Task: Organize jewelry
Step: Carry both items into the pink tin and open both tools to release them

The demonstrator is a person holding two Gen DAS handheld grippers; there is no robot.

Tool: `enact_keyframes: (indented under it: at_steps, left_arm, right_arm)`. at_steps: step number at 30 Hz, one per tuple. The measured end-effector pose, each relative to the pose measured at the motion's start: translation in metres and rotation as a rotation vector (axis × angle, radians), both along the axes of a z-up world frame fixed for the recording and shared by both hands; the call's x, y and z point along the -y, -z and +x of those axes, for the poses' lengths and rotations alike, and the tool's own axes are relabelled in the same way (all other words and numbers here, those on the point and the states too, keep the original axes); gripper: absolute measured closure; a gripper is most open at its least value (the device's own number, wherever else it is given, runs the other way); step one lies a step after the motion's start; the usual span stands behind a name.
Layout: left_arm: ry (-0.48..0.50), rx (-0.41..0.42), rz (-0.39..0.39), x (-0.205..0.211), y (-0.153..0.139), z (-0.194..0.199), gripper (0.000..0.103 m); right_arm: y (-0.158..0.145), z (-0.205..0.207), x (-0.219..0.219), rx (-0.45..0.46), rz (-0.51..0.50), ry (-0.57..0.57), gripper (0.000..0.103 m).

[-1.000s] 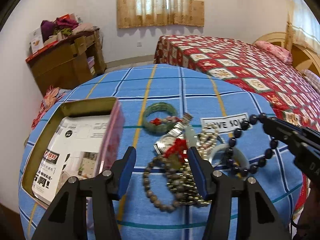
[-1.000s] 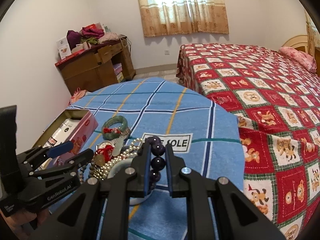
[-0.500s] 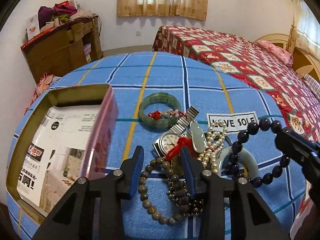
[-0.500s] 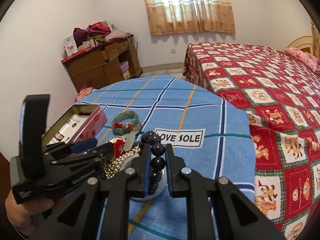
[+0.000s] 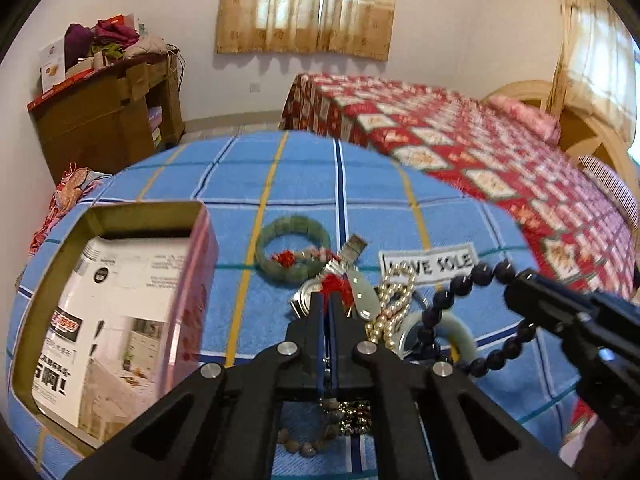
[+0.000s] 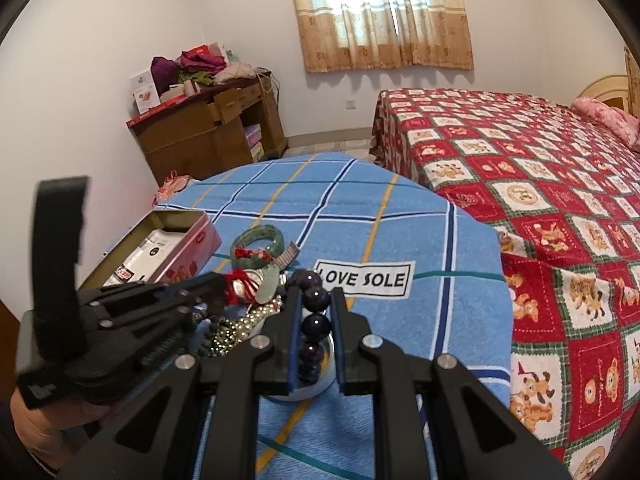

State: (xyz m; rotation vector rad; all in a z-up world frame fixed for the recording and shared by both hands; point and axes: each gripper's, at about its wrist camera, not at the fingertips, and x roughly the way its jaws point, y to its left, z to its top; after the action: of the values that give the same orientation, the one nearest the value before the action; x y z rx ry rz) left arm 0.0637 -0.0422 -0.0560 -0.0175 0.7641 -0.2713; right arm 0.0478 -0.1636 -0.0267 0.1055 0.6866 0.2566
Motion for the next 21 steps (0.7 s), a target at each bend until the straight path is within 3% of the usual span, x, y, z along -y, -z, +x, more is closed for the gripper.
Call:
enact_keyframes:
  at_steps: [9,21]
  left_arm:
    - [-0.028,0.077,-0.041,-0.024,-0.039,-0.009,0.102]
    - [-0.040,0.118,-0.101,-0.059,-0.067,-0.015,0.103]
  right_arm:
    - [-0.016,-0.005,-0.012,0.032,-0.023,-0.034,0.087]
    - [-0.045,0.002,-0.034,0.073,-0.032,-0.113,0.087]
